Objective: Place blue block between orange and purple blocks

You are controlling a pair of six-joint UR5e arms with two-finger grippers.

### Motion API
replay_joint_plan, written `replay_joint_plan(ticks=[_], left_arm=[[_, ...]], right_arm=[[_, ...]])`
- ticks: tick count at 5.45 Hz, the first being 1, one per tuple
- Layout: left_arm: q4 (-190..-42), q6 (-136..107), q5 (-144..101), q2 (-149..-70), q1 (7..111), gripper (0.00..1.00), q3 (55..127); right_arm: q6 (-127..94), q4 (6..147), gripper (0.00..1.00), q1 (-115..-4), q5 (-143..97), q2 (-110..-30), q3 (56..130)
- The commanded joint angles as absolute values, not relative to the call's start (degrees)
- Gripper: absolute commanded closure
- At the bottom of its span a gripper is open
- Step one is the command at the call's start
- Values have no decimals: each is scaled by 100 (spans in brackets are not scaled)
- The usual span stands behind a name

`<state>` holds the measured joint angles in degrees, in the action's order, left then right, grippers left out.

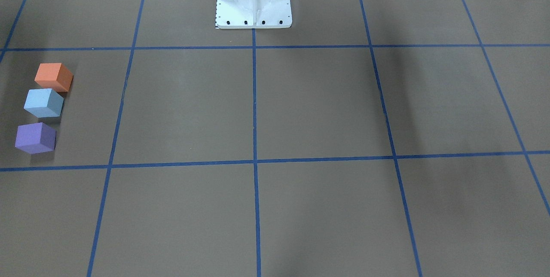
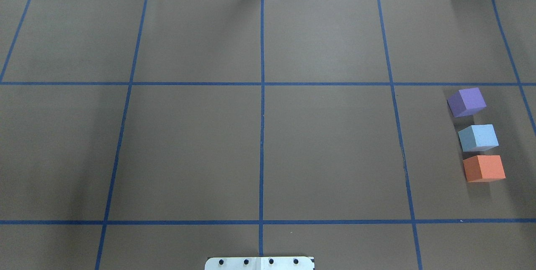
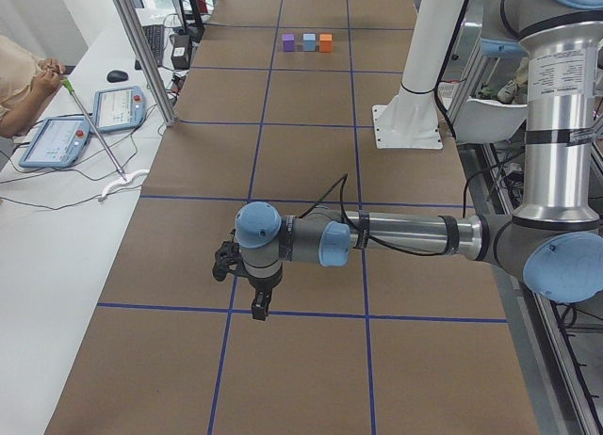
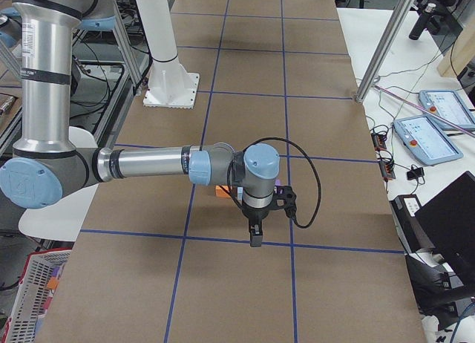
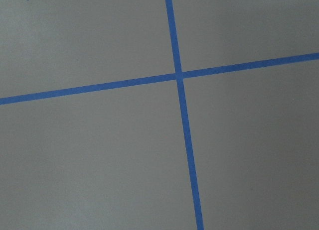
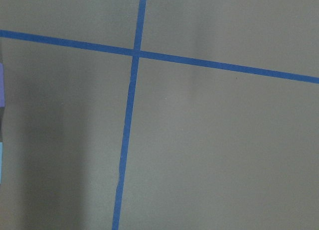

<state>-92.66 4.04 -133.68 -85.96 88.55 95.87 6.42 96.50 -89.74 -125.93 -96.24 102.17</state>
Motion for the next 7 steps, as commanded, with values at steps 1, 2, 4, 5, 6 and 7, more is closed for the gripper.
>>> replay_joint_plan(ticks=[1,2,4,5,6,7], left_arm=[[-9272,404,-13368,-8596,8851,0,9589],[-9272,404,-13368,-8596,8851,0,9589],[-9351,404,-13368,-8596,8851,0,9589],[-9352,404,-13368,-8596,8842,0,9580],[-9352,404,-13368,-8596,8850,0,9580],[-9352,404,-13368,-8596,8851,0,9580]], right_arm=[[650,9642,0,-8974,-12595,-9615,10222],[650,9650,0,-8965,-12595,-9615,10222],[642,9650,0,-8965,-12603,-9615,10283],[642,9650,0,-8921,-12612,-9607,10292],[633,9650,0,-8904,-12630,-9606,10292],[624,9650,0,-8895,-12699,-9606,10292]])
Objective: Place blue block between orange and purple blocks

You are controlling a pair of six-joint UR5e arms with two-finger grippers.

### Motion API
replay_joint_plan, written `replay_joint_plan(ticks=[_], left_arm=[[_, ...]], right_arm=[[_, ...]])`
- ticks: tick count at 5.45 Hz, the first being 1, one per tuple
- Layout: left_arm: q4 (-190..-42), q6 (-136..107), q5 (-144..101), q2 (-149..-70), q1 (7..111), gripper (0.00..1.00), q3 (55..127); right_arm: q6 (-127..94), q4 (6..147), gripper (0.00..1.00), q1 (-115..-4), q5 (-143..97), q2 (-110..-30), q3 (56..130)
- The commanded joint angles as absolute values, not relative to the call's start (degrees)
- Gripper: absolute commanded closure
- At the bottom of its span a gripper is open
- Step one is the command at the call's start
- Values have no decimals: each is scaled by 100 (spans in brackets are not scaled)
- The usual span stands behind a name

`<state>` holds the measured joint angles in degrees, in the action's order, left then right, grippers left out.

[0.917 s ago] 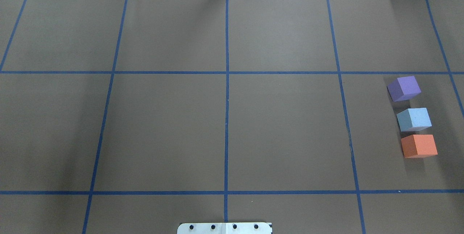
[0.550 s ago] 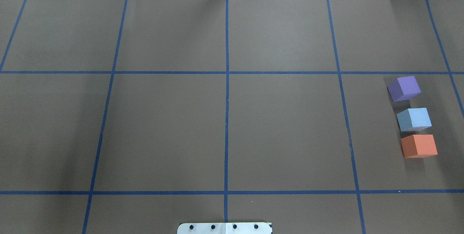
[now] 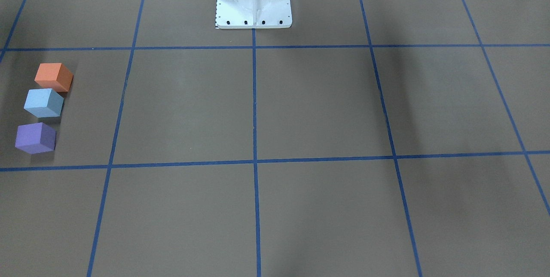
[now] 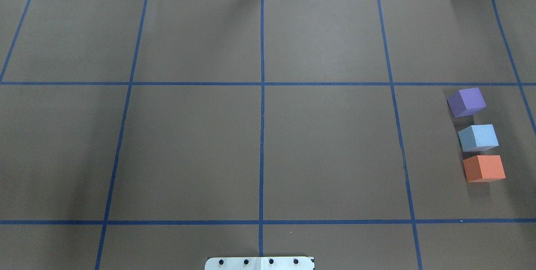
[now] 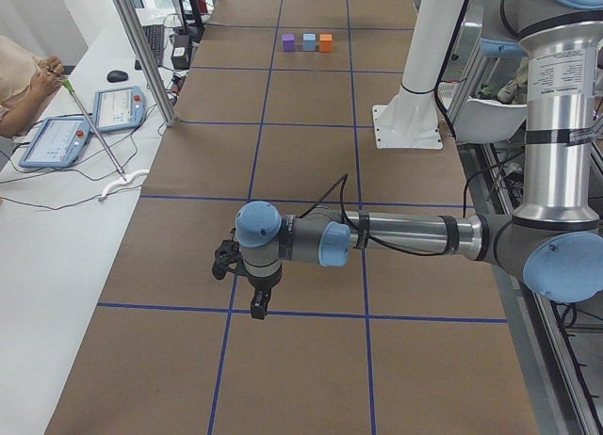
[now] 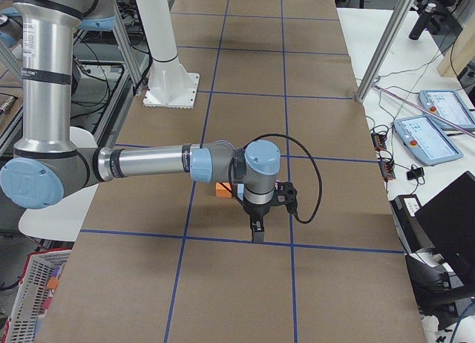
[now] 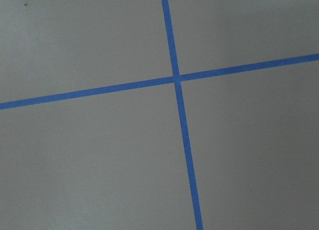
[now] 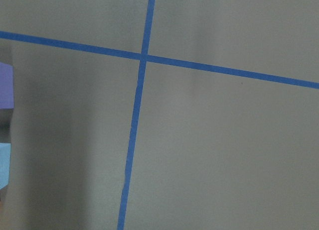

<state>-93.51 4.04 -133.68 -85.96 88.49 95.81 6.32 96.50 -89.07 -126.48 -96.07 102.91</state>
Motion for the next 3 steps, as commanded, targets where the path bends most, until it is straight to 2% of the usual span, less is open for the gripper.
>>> replay_joint_plan(ticks=[1,3], left_arm=[[-9352,404,-13368,-8596,8851,0,9580],[-9352,404,-13368,-8596,8850,0,9580]], right_arm=[[624,9650,0,-8886,-12831,-9606,10283],[624,9650,0,-8833,-12841,-9606,10283]])
